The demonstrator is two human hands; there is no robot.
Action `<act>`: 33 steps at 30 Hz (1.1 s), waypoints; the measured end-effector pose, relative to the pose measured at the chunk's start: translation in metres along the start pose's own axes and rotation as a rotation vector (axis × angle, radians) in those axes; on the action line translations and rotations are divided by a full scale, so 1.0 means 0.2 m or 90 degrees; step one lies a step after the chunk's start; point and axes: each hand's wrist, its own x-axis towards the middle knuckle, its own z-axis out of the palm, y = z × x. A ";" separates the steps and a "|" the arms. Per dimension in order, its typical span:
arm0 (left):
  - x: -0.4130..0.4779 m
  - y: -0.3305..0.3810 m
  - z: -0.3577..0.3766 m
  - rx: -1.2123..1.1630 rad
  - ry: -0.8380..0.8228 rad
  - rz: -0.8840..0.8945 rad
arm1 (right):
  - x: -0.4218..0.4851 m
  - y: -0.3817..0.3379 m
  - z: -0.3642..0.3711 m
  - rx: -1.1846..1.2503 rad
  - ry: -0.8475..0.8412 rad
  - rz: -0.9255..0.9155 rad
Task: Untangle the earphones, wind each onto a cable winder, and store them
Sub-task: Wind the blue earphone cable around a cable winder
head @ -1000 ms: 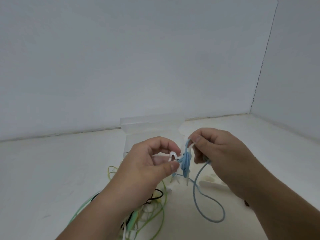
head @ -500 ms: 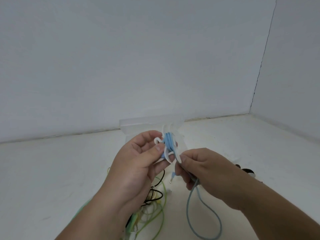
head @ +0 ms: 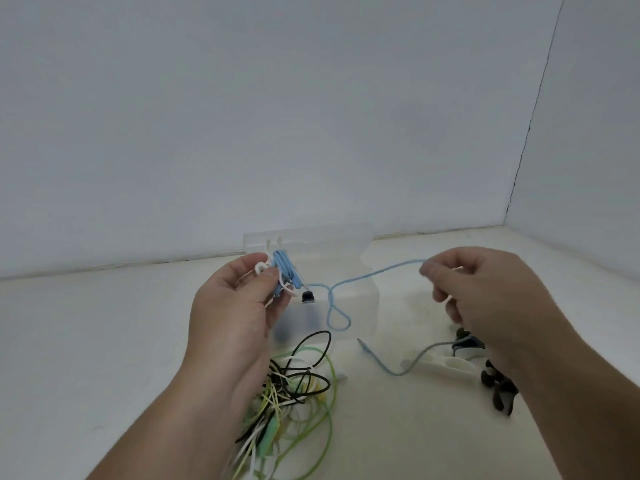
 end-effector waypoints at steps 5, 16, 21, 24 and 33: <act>0.00 -0.01 0.00 0.006 0.005 -0.002 | 0.03 0.02 -0.04 0.044 0.159 -0.017; -0.07 0.03 0.04 -0.047 -0.170 0.007 | 0.03 0.02 -0.05 -0.276 0.203 -0.066; -0.11 0.04 0.04 -0.077 -0.239 -0.016 | -0.06 -0.03 0.07 -0.178 -0.076 -0.188; -0.11 0.05 0.05 -0.115 -0.255 -0.032 | -0.13 -0.05 0.14 0.001 -0.345 -0.026; -0.03 0.04 0.03 -0.072 0.035 0.068 | -0.12 -0.04 0.13 0.061 -0.267 0.098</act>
